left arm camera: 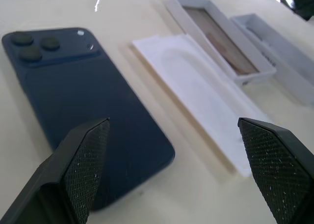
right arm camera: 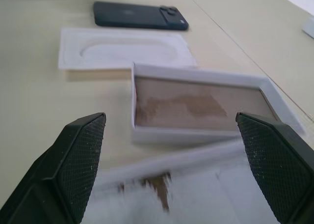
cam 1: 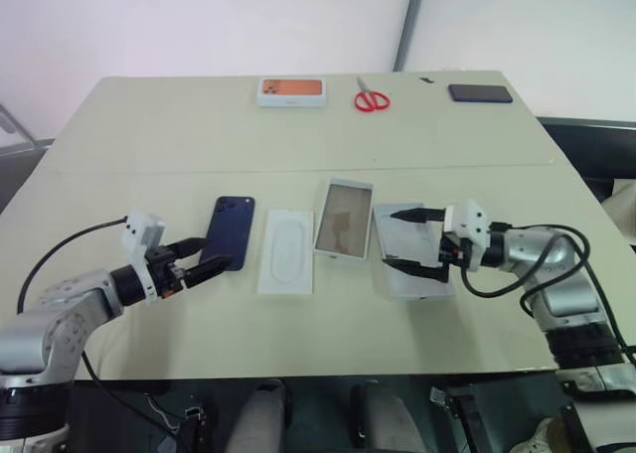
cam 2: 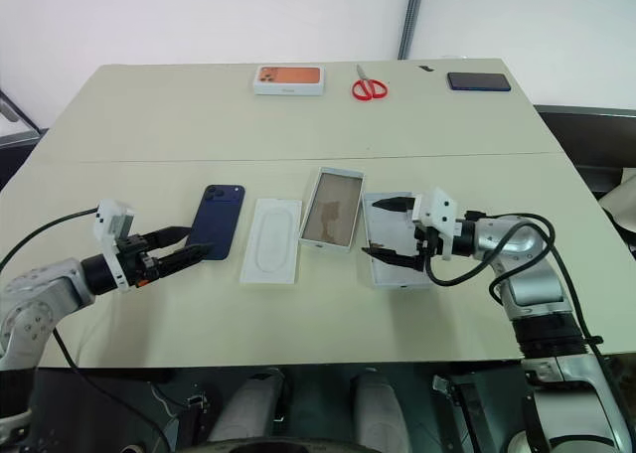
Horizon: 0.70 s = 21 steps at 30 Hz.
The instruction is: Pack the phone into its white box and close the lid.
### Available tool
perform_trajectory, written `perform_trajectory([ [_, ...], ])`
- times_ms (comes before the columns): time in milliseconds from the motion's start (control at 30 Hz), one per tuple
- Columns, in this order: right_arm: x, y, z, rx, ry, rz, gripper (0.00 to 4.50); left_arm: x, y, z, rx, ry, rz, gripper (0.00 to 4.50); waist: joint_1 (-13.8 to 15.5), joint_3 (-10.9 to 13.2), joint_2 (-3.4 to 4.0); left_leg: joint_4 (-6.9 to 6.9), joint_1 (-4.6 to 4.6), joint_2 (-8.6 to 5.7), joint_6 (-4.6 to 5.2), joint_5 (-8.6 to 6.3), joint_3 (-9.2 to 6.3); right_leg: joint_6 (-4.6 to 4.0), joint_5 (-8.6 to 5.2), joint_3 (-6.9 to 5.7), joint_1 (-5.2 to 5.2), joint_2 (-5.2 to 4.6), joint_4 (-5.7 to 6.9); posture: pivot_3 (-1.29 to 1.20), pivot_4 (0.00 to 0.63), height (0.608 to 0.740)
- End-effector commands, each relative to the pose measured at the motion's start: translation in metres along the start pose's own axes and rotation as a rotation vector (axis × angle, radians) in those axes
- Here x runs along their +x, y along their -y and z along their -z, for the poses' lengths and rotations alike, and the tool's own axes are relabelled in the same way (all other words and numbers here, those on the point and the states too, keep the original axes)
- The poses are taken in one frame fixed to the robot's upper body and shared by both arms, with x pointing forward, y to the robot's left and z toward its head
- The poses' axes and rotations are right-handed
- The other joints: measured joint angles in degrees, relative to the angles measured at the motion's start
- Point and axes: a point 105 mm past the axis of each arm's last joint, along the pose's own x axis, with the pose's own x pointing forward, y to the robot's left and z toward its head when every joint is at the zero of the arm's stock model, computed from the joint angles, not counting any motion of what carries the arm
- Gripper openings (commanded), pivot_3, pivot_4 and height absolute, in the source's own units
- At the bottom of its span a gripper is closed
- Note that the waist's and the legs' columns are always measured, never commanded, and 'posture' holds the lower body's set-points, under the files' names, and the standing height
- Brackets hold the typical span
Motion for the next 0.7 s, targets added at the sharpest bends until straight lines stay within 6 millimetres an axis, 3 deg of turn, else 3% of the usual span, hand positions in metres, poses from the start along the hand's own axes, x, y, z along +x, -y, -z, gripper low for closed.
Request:
perform_trajectory([
  [33, 0.001, 0.005, -0.012, -0.048, 0.023, 0.011, 4.44, 0.010, 0.019, 0.004, -0.074, -0.037, 0.087, 4.38, -0.1, 0.0, 0.00, 0.00, 0.00, 0.00, 0.00, 0.00, 0.00, 0.00, 0.00, 0.00, 0.00, 0.00, 0.00, 0.00, 0.150, 0.740],
  [100, 0.002, 0.004, -0.010, -0.046, 0.019, 0.005, 4.44, 0.017, 0.026, 0.006, -0.099, -0.045, 0.107, 4.38, -0.1, 0.0, 0.00, 0.00, 0.00, 0.01, 0.00, 0.00, 0.00, 0.00, 0.00, -0.01, 0.00, 0.01, 0.01, 0.00, 0.150, 0.740],
  [300, 0.007, -0.001, -0.013, -0.059, 0.023, -0.012, 4.44, 0.036, 0.020, 0.019, -0.067, -0.102, 0.035, 4.38, -0.1, 0.0, 0.00, 0.00, 0.04, 0.02, 0.00, 0.00, 0.02, -0.01, 0.00, -0.01, 0.02, 0.06, 0.03, 0.00, 0.150, 0.740],
  [500, 0.009, 0.004, -0.016, -0.080, 0.028, -0.001, 4.44, 0.052, 0.032, 0.024, -0.216, -0.115, 0.127, 4.38, 0.0, 0.0, 0.01, 0.01, 0.04, 0.01, 0.00, 0.00, 0.02, 0.00, 0.00, -0.02, 0.04, 0.05, 0.03, 0.00, 0.150, 0.740],
  [700, 0.009, 0.005, -0.018, -0.089, 0.032, 0.009, 4.44, 0.061, 0.029, 0.034, -0.281, -0.141, 0.097, 4.38, -0.2, 0.0, 0.01, 0.00, 0.08, 0.00, -0.01, 0.01, 0.03, 0.00, 0.00, -0.03, 0.06, 0.07, 0.03, 0.00, 0.150, 0.740],
])
